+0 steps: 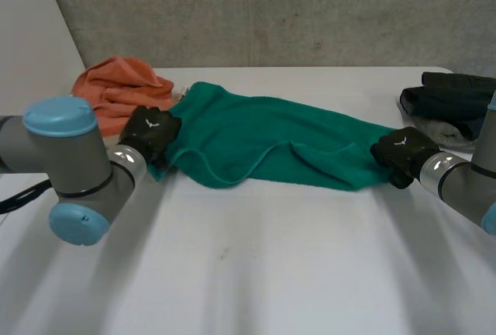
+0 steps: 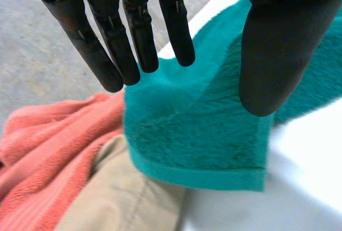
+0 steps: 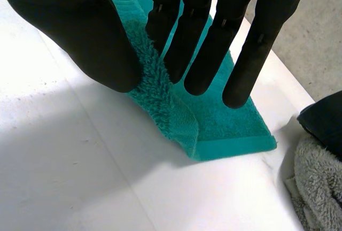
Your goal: Fold the laundry.
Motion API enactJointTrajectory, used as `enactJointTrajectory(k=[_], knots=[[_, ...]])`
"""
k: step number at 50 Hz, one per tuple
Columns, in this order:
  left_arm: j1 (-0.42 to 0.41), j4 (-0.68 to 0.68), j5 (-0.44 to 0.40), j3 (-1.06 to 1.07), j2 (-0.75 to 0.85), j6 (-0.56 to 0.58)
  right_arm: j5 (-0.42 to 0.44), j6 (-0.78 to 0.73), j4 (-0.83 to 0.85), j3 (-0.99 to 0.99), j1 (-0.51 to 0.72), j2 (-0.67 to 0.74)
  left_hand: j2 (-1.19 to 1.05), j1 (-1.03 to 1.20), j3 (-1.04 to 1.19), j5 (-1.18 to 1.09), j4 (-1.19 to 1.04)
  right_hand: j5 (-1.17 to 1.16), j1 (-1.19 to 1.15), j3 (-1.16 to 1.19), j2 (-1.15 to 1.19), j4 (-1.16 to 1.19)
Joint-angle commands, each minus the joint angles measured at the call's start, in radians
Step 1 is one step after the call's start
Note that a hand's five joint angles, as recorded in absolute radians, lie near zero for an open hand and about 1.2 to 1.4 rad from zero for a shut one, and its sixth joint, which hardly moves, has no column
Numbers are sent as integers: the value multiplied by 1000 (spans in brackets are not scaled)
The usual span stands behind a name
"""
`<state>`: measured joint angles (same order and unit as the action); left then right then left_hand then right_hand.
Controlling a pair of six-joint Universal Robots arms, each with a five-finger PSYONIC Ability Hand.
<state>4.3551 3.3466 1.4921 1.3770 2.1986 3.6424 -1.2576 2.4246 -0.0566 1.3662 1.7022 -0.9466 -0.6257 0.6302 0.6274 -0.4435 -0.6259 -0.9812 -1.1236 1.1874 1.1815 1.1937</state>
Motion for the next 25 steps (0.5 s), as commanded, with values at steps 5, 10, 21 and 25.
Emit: enactJointTrajectory(k=[5,10,21,25], knots=[[0,-61,20,-59,61,27,-5,-4,-15,11,-1,0,-230,225,228,-237,-229,-241,-273,209,215,203],[8,-62,23,-76,56,16,0,-35,-110,46,1,-31,-771,766,769,-778,-770,-241,-273,209,215,203],[-12,-65,25,-69,4,-36,-3,-244,-327,48,-18,-152,-771,766,769,-778,-770,387,355,-419,-413,-425],[-12,-69,25,-64,-5,-36,-26,-98,-263,-33,16,-159,-771,766,769,-778,-770,684,652,-716,-710,-722]])
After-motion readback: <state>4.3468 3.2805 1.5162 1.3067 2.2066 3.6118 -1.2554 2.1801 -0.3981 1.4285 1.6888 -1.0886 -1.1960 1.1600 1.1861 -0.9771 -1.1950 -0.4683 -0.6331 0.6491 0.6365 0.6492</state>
